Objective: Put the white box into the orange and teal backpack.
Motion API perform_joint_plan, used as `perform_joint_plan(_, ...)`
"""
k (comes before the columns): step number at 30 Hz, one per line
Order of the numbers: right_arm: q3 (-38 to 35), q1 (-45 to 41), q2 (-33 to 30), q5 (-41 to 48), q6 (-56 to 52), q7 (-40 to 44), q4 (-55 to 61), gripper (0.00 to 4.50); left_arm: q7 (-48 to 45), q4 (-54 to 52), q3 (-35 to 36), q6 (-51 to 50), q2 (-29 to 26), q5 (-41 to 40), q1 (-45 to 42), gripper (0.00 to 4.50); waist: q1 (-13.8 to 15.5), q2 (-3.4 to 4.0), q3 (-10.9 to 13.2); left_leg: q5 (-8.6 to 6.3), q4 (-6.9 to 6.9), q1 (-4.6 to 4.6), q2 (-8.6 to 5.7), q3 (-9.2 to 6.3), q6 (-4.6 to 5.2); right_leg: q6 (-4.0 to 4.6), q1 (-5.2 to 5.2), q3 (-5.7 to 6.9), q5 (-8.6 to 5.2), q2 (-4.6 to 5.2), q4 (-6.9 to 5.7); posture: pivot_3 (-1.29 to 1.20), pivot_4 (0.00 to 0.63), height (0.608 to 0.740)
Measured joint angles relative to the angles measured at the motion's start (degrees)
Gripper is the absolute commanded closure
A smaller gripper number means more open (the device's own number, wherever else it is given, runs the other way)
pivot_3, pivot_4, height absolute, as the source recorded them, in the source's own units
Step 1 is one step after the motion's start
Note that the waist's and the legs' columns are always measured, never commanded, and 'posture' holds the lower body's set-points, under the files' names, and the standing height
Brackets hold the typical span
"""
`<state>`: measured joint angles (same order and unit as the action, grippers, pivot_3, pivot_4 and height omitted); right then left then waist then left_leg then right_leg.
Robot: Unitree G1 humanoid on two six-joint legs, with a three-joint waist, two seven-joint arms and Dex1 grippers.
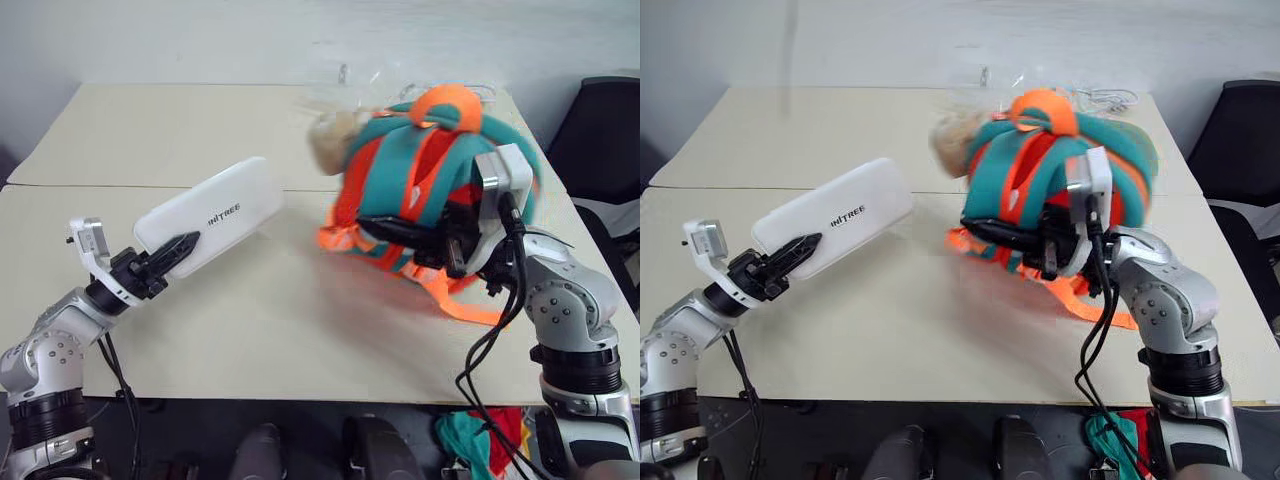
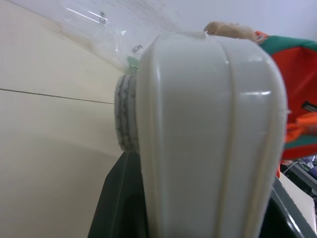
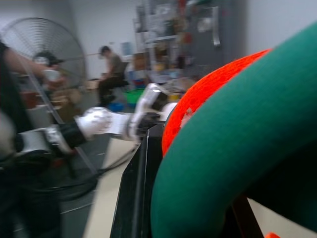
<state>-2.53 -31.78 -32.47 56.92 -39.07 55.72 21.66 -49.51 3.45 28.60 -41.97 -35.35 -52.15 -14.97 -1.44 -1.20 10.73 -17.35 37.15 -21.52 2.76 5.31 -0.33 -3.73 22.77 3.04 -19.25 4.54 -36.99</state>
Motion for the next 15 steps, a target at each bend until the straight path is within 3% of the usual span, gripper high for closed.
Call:
perform_joint_plan(7,-6.9,12.1,-8.9,3.5,-4.2,0.5,3.3,4.48,-3.2,-6.1,3.0,-6.0,-5.4,-5.0,6.5,3.18,-0.1,-0.09,0.0,-0.15,-0.05,-0.04,-0.03,0.00,0.08,0.00,-0.10,0.00,0.00,0.05,0.24,0.00,0.150,0.740)
perform_joint_plan(15,-6.5,14.1,-7.6,-1.6,-0.4,1.1,0.9,4.48,-1.2,-15.3,5.1,-7.6,-5.2,-11.1,7.5,3.18,-0.1,-0.12,0.0,-0.13,-0.05,0.21,0.02,-0.03,0.13,0.00,-0.14,-0.01,0.00,-0.02,-0.01,0.00,0.150,0.740)
